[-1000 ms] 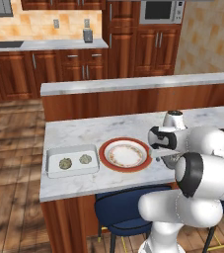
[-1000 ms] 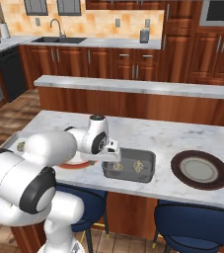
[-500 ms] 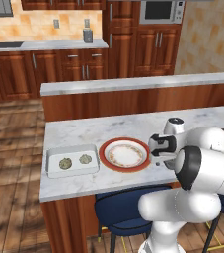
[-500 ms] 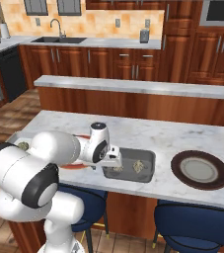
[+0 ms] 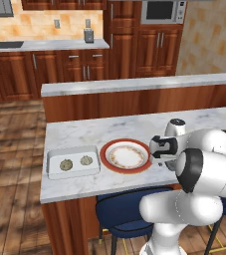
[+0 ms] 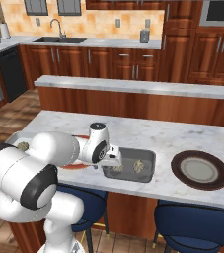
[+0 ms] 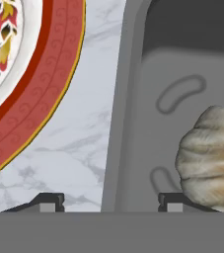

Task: Place two dumplings into each of the tupperware containers and then place the containers in the fridge.

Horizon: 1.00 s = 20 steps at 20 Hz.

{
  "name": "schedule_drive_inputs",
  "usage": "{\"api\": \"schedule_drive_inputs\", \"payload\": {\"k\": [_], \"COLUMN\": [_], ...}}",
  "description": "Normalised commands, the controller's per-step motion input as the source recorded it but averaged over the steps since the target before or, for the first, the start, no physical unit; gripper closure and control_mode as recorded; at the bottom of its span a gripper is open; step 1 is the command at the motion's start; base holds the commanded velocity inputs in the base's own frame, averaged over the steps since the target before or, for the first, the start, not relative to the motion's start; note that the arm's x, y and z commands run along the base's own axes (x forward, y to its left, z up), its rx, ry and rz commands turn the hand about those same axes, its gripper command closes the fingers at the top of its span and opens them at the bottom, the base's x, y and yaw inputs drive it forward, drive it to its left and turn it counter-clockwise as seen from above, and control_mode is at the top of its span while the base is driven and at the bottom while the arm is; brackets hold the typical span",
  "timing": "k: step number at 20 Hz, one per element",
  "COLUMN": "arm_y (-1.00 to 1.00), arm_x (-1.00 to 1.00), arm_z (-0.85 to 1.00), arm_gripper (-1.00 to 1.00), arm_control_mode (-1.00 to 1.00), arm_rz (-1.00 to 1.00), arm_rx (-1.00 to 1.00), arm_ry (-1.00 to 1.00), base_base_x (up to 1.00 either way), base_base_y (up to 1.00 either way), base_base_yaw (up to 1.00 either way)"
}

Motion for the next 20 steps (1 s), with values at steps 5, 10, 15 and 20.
{"api": "schedule_drive_inputs", "payload": {"k": [5,10,15,20], "arm_y": [0.0,0.0,-0.01,0.0], "arm_x": [0.0,0.0,-0.19,-0.46], "arm_z": [0.0,0.05,0.73,0.96], "arm_gripper": [1.0,1.0,1.0,1.0], "arm_control_mode": [-1.0,-1.0,-1.0,-1.0], "arm_rz": [0.0,0.0,0.0,0.09], "arm_rx": [0.0,0.0,0.0,-0.03], "arm_ry": [0.0,0.0,0.01,0.0], "base_base_x": [0.0,0.0,0.0,0.0], "base_base_y": [0.0,0.0,0.0,0.0], "base_base_yaw": [0.0,0.0,0.0,0.0]}}
